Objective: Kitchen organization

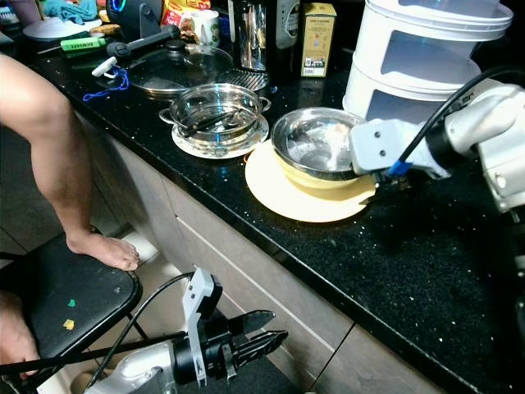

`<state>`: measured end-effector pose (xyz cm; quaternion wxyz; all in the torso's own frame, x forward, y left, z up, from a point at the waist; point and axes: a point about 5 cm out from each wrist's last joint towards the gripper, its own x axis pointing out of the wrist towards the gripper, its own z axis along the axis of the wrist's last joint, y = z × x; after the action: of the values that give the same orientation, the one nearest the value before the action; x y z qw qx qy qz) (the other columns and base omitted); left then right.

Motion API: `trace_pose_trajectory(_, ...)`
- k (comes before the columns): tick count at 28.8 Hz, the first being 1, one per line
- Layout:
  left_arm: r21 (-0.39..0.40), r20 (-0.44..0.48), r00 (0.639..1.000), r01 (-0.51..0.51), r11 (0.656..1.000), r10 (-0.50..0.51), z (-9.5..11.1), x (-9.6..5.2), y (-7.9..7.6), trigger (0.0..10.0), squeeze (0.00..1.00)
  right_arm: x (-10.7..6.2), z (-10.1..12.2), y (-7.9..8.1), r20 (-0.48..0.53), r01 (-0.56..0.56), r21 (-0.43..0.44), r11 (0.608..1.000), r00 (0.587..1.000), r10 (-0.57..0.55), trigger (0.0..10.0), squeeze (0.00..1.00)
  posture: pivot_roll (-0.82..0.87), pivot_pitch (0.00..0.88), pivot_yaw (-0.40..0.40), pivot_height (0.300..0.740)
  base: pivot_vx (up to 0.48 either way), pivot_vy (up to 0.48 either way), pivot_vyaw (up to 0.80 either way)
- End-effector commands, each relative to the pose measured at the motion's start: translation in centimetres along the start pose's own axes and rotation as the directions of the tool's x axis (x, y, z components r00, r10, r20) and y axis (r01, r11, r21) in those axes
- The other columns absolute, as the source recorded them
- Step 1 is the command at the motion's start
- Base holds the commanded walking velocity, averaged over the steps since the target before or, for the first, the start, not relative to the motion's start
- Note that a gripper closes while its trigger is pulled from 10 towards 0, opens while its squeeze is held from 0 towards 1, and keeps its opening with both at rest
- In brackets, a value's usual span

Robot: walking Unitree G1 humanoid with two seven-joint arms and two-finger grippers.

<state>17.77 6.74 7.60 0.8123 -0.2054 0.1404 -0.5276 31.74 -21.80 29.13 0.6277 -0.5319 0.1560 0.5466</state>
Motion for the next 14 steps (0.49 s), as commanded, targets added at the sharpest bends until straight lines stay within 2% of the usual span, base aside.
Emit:
trace_pose_trajectory(1,-0.005,-0.013,1.0,0.001,1.0,-0.001,-0.44,0.02,0.13,10.0,0.0,1.33,0.01,0.41,-0.003,-0.026,0.003,1.0,1.0,0.026,10.0,0.0,0.02,0.0,-0.023,0.74,0.0,0.0,0.0)
trace_pose_trajectory(4,-0.005,-0.014,1.0,0.001,1.0,-0.001,-0.5,0.04,0.17,10.0,0.0,2.05,0.02,0.31,-0.013,0.001,0.007,1.0,1.0,-0.001,10.0,0.0,0.02,0.0,-0.02,0.74,0.0,0.0,0.0)
trace_pose_trajectory(10,-0.005,-0.015,1.0,0.004,1.0,-0.004,-0.47,0.06,0.16,10.0,0.0,2.04,-0.26,0.0,-0.049,0.027,0.014,1.0,0.998,-0.026,10.0,0.0,0.02,0.0,-0.021,0.74,0.0,0.0,0.0)
trace_pose_trajectory(11,-0.004,-0.015,1.0,0.006,1.0,-0.006,-0.43,0.06,0.13,10.0,0.0,1.94,-0.23,-0.11,-0.054,0.029,0.013,0.999,0.998,-0.028,4.4,0.0,0.02,0.0,-0.022,0.74,0.0,0.0,0.0)
trace_pose_trajectory(13,-0.004,-0.013,1.0,0.007,1.0,-0.007,-0.39,0.06,0.11,10.0,0.0,1.84,-0.2,-0.2,-0.059,0.034,0.012,0.999,0.998,-0.033,3.1,0.0,0.02,0.0,-0.021,0.74,0.0,0.0,0.0)
trace_pose_trajectory(14,-0.004,-0.013,1.0,0.007,1.0,-0.007,-0.39,0.07,0.1,10.0,0.0,1.81,-0.21,-0.23,-0.061,0.036,0.012,0.999,0.998,-0.035,3.7,0.0,0.02,0.0,-0.021,0.74,0.0,0.0,0.0)
